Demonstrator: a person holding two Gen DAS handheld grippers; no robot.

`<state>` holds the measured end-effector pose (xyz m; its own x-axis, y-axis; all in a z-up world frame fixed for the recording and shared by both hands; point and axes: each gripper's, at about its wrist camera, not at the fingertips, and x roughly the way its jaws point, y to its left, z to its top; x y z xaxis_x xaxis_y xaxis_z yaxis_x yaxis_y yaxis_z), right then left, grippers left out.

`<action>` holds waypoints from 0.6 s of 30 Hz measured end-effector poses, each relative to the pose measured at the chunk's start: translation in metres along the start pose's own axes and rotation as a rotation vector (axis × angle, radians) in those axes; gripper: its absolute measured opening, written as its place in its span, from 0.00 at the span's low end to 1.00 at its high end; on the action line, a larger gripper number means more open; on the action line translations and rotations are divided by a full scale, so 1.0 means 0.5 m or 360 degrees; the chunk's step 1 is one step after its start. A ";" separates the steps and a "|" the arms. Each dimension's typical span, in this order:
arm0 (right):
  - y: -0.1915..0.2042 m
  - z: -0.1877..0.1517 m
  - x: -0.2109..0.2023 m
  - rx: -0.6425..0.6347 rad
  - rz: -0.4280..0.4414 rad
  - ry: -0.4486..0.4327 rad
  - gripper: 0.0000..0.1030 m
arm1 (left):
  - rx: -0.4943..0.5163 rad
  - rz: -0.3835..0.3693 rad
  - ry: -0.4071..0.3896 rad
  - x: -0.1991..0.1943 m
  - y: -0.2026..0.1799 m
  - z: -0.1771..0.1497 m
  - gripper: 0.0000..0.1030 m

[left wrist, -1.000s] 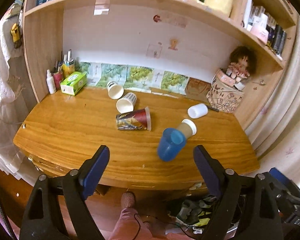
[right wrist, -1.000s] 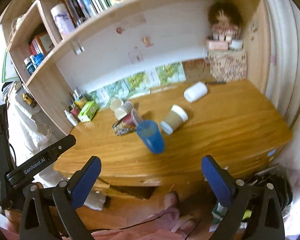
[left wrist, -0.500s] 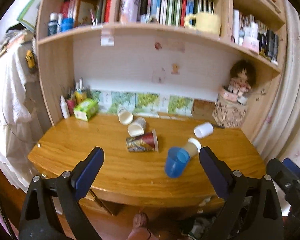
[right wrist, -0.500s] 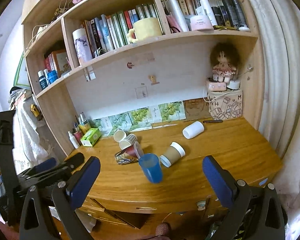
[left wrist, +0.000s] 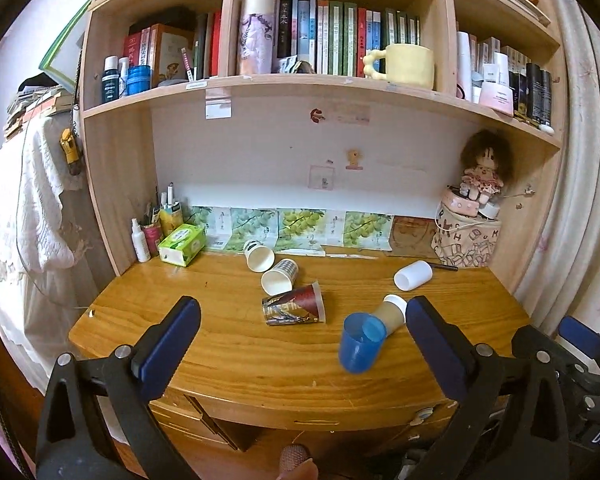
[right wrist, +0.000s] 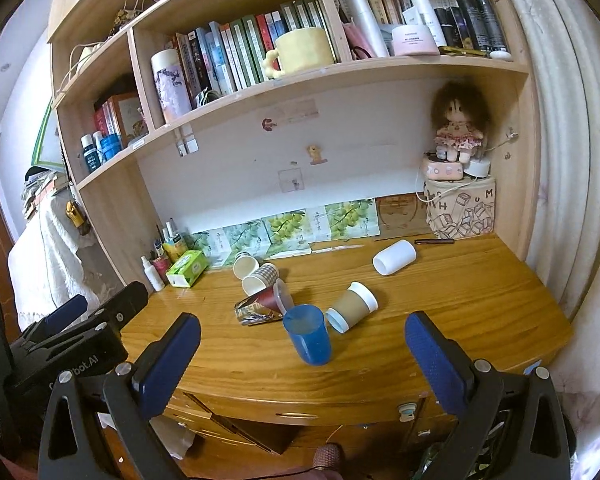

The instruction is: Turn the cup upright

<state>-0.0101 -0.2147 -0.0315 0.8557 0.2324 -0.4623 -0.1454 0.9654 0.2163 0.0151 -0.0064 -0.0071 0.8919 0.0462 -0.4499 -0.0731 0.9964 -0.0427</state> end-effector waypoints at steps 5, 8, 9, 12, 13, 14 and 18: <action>0.000 0.001 0.002 0.0005 0.0001 0.0001 0.99 | 0.0024 -0.0020 -0.0007 -0.002 -0.004 0.001 1.00; 0.001 0.001 0.002 0.0005 -0.0003 -0.0003 0.99 | 0.0037 -0.0027 -0.0016 -0.003 -0.005 0.003 1.00; 0.001 0.001 0.002 0.0006 -0.0006 -0.0004 0.99 | 0.0040 -0.0033 -0.0018 -0.003 -0.006 0.003 1.00; 0.000 -0.001 0.003 0.0013 -0.0012 -0.0007 0.99 | 0.0050 -0.0042 -0.0013 -0.003 -0.007 0.003 1.00; 0.001 -0.001 0.002 0.0015 -0.0014 -0.0008 0.99 | 0.0054 -0.0044 -0.0010 -0.003 -0.008 0.002 1.00; 0.000 -0.001 0.002 0.0014 -0.0013 -0.0009 0.99 | 0.0055 -0.0046 -0.0009 -0.003 -0.008 0.002 1.00; -0.001 -0.003 0.002 0.0020 -0.0017 -0.0007 0.99 | 0.0054 -0.0044 -0.0008 -0.004 -0.009 0.002 1.00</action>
<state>-0.0102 -0.2148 -0.0334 0.8595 0.2213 -0.4607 -0.1298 0.9664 0.2219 0.0140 -0.0109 -0.0053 0.8956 0.0188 -0.4445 -0.0333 0.9991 -0.0248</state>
